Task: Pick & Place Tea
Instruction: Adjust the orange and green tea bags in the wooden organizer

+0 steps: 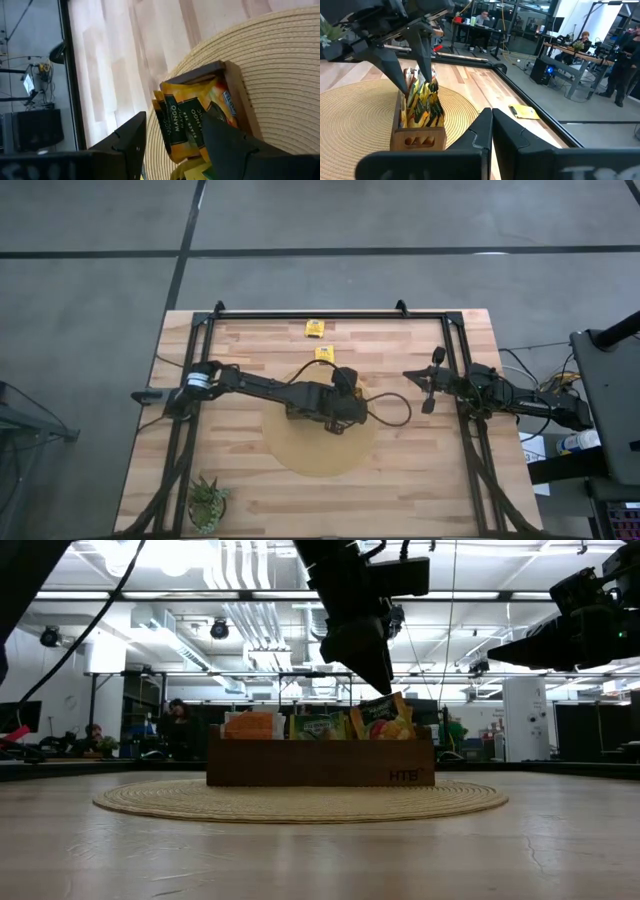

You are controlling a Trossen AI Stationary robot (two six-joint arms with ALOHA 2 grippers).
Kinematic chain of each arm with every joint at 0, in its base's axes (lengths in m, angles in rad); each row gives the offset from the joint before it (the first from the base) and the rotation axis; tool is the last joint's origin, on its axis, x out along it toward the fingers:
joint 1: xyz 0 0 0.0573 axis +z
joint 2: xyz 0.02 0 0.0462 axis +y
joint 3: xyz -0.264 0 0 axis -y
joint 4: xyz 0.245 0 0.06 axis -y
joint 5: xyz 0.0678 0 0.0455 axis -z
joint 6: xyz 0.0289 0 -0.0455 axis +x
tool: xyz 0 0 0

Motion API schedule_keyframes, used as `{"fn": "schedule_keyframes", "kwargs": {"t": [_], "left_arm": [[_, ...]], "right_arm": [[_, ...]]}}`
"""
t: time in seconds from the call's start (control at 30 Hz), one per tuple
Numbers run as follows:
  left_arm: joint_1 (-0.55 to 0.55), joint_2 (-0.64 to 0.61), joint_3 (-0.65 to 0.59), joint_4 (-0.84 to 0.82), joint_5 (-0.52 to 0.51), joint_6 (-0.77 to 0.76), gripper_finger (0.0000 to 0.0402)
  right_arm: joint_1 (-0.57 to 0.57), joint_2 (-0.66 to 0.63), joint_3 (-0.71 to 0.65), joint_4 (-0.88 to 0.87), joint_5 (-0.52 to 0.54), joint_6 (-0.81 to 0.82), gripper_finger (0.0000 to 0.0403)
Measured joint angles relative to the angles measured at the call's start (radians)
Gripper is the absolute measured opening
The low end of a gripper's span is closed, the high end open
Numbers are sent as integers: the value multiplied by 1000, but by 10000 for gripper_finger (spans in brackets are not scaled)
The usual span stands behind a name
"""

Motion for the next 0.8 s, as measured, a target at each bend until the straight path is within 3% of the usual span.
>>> {"fn": "schedule_keyframes", "kwargs": {"t": [0.8], "left_arm": [[5, 7, 0, 65, 19, 18, 183]], "right_arm": [[0, 0, 0, 0, 0, 0, 9]]}}
